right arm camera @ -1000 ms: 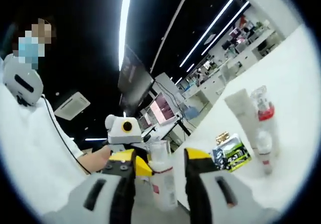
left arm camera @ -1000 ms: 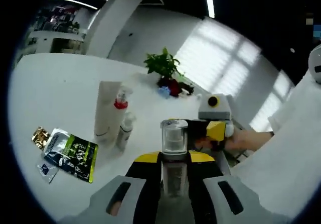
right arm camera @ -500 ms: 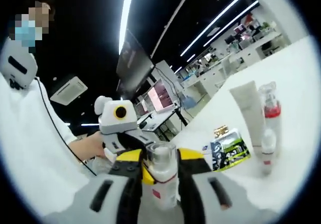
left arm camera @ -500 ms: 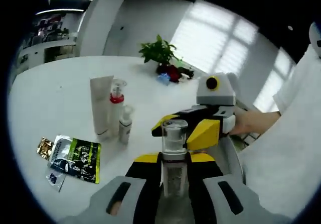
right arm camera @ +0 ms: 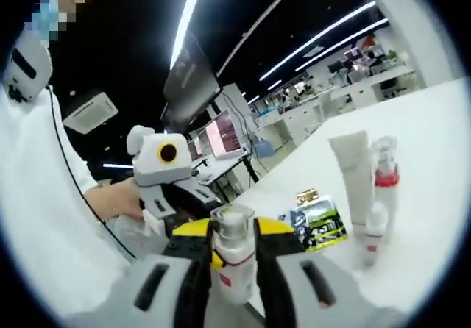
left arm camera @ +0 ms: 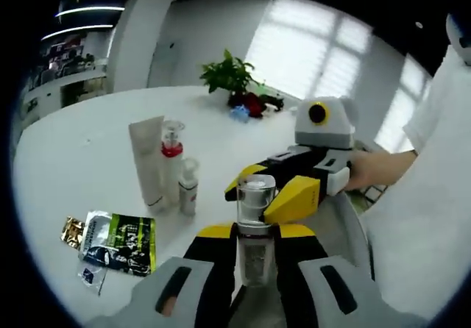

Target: Arrange the skincare products in the storage area until every visible bottle or jar stands upright without overlapping.

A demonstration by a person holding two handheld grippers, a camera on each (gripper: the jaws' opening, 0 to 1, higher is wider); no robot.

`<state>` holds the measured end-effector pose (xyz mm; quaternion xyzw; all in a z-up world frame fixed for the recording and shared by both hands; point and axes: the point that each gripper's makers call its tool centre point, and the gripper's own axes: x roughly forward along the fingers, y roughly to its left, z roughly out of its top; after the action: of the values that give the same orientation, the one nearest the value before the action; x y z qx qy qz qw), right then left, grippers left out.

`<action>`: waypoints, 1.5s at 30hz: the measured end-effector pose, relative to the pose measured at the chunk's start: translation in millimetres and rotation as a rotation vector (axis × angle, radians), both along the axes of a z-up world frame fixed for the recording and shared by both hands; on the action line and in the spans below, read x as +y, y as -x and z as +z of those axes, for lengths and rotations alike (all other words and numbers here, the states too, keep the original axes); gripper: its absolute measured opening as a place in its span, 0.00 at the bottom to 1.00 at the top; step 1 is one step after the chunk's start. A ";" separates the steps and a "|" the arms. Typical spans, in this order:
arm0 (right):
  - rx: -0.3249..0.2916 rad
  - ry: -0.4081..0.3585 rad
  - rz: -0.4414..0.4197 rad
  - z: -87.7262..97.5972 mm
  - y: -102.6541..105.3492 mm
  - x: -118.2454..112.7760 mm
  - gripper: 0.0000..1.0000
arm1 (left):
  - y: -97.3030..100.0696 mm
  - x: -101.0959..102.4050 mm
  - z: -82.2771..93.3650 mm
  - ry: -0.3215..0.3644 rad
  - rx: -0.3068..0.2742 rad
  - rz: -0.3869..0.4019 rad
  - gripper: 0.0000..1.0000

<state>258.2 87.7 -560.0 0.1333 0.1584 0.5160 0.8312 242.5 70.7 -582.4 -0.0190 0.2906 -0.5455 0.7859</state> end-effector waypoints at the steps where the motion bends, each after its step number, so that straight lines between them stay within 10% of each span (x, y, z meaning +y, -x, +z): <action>1: -0.016 0.023 0.001 -0.1 -0.7 0.4 0.21 | -0.9 -0.7 -1.8 -0.008 -0.002 -0.002 0.17; 26: -0.173 0.165 -0.069 8.9 -11.6 -4.6 0.21 | -6.9 -6.8 -41.9 -0.164 -0.064 -0.099 0.17; 45: -0.189 0.310 -0.097 -35.6 -15.7 -7.2 0.22 | -19.4 -10.2 -84.7 -0.278 -0.189 -0.219 0.16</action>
<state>273.9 80.5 -595.5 -0.0378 0.1506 0.4550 0.8769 261.9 60.5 -667.0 0.1726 0.2886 -0.5815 0.7408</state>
